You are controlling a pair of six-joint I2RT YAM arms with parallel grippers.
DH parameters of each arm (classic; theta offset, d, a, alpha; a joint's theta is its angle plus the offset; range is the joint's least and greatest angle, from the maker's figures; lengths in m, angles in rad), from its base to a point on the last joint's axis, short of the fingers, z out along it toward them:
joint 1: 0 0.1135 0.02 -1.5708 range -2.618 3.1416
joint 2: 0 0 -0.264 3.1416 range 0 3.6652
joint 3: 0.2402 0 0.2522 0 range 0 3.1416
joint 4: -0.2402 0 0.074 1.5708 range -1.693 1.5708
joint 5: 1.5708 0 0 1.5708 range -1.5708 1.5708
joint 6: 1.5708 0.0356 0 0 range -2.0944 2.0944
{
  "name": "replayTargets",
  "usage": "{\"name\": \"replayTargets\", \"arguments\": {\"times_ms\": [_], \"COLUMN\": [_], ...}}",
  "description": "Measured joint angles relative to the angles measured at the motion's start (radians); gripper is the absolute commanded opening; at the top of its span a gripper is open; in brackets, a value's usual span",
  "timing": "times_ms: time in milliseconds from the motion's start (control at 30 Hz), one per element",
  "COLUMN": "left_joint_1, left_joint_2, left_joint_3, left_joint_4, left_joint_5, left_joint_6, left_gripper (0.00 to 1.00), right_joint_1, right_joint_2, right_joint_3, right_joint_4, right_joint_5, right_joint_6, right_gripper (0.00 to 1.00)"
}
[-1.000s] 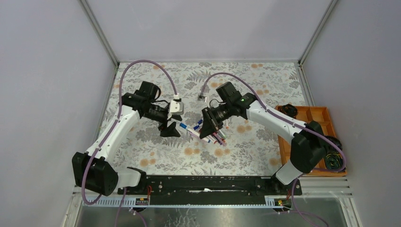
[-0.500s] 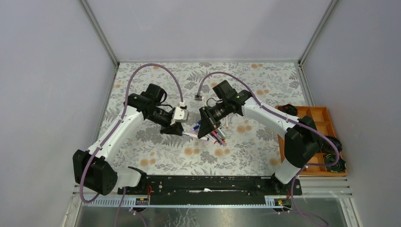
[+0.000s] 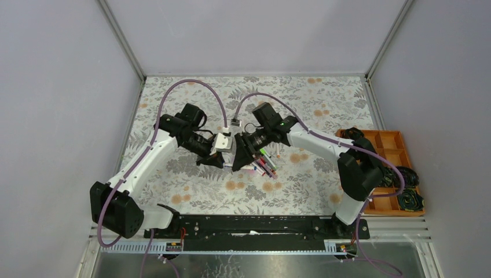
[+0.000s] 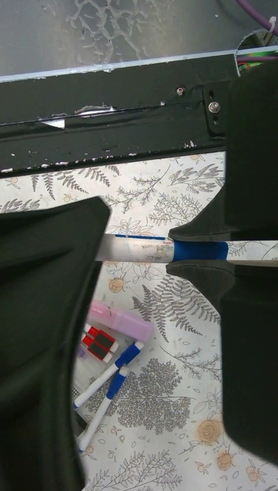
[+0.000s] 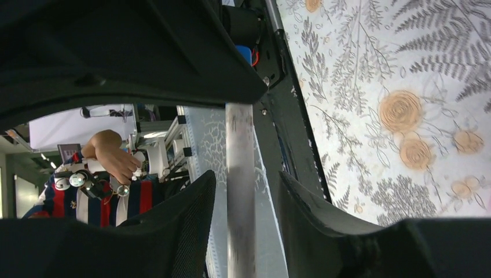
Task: Open the pen caps
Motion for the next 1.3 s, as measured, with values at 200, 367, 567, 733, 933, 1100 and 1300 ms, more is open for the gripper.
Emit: {"name": "replayTargets", "arguments": {"times_ms": [200,367,567,733,933,1100,1300], "left_joint_1": [0.0,0.0,-0.001,-0.001,-0.001,-0.008,-0.015], "left_joint_2": [0.0,-0.001,-0.002,-0.005,-0.005,-0.005,-0.005], "left_joint_3": [0.009,0.01,0.01,0.009,0.009,0.003,-0.005], "left_joint_4": [0.001,0.007,0.009,0.014,0.015,0.023,0.032], "left_joint_5": [0.0,-0.001,-0.005,-0.004,-0.008,-0.015,-0.029], "left_joint_6": [-0.005,-0.008,-0.005,-0.015,-0.026,-0.031,-0.029], "left_gripper": [0.0,0.43,0.57,0.52,0.37,0.25,0.0], "right_joint_1": [0.048,0.052,0.052,0.052,0.052,0.052,0.047], "right_joint_2": [0.055,0.06,0.047,0.039,0.034,0.032,0.031], "right_joint_3": [0.0,-0.002,-0.032,-0.048,-0.048,-0.048,-0.048], "right_joint_4": [0.099,0.144,0.192,0.207,0.207,0.207,0.205], "right_joint_5": [-0.014,-0.029,-0.029,-0.029,-0.028,-0.027,-0.008], "right_joint_6": [0.068,0.111,0.126,0.138,0.139,0.139,0.138], "right_gripper": [0.28,0.0,0.0,0.0,0.0,0.0,0.0]}}
